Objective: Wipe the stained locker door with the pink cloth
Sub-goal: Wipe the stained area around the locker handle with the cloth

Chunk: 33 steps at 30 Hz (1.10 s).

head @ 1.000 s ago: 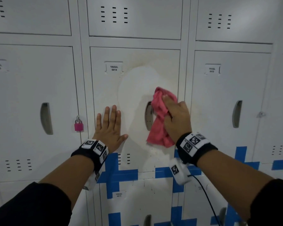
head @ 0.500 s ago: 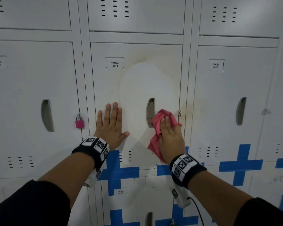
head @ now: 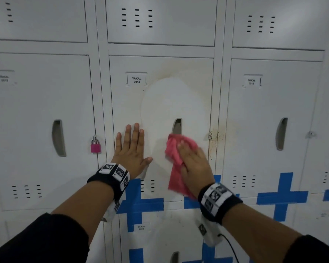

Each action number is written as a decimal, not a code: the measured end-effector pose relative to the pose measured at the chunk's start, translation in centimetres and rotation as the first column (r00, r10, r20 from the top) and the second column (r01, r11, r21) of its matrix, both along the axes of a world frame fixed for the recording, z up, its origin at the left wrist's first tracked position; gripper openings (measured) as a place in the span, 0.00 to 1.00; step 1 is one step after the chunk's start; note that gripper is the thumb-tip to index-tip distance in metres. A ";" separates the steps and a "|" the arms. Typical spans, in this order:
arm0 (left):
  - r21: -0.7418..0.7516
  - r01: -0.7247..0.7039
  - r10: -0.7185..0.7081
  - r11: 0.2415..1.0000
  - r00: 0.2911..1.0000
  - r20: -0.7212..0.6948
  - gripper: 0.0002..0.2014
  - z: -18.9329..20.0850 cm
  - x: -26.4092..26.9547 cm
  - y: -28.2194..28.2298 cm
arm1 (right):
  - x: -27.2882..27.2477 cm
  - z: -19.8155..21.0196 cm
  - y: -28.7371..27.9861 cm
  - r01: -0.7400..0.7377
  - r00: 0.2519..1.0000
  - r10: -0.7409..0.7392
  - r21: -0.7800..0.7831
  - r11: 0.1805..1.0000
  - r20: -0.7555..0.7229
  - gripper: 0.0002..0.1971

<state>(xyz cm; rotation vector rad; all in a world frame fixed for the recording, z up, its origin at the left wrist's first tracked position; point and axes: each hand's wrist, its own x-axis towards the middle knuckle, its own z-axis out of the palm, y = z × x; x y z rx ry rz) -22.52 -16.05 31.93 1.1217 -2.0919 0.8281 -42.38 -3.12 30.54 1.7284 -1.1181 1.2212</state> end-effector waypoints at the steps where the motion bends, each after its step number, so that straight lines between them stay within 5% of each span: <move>1: 0.003 -0.002 0.002 1.000 1.000 0.001 0.45 0.0 0.0 0.0 | -0.2 1.7 -0.2 -0.017 0.994 0.019 -0.022 1.000 0.104 0.19; 4: 0.022 -0.007 0.007 1.000 1.000 0.001 0.44 0.1 0.0 0.1 | -1.2 6.6 -1.6 0.029 0.967 -0.022 -0.022 0.999 0.253 0.23; 9: 0.015 0.005 -0.005 1.000 1.000 -0.002 0.44 0.0 0.0 0.0 | -1.0 8.6 -3.3 0.108 0.974 -0.147 0.215 0.971 0.171 0.30; 15: -0.017 0.015 -0.015 1.000 1.000 -0.011 0.44 -0.1 0.0 0.0 | -1.2 5.7 -4.5 0.103 0.994 -0.100 0.093 0.990 -0.044 0.27; 20: -0.009 0.023 -0.023 1.000 1.000 -0.008 0.44 -0.1 0.1 -0.1 | -1.9 2.3 -3.8 0.173 0.906 -0.104 0.134 0.976 -0.411 0.27; 24: 0.004 0.011 -0.011 1.000 1.000 0.004 0.44 -0.1 0.2 -0.1 | -3.8 -0.1 -3.2 -0.042 0.935 0.151 0.322 0.946 -0.322 0.32; 28: -0.002 0.009 -0.009 1.000 1.000 0.003 0.44 0.0 0.1 0.1 | -4.4 1.8 -2.1 0.023 0.911 0.068 0.216 0.976 -0.408 0.17; 33: -0.001 0.001 -0.001 1.000 1.000 -0.010 0.45 0.1 -0.1 0.2 | -2.7 8.2 -2.0 0.027 0.997 -0.025 -0.028 0.999 0.068 0.24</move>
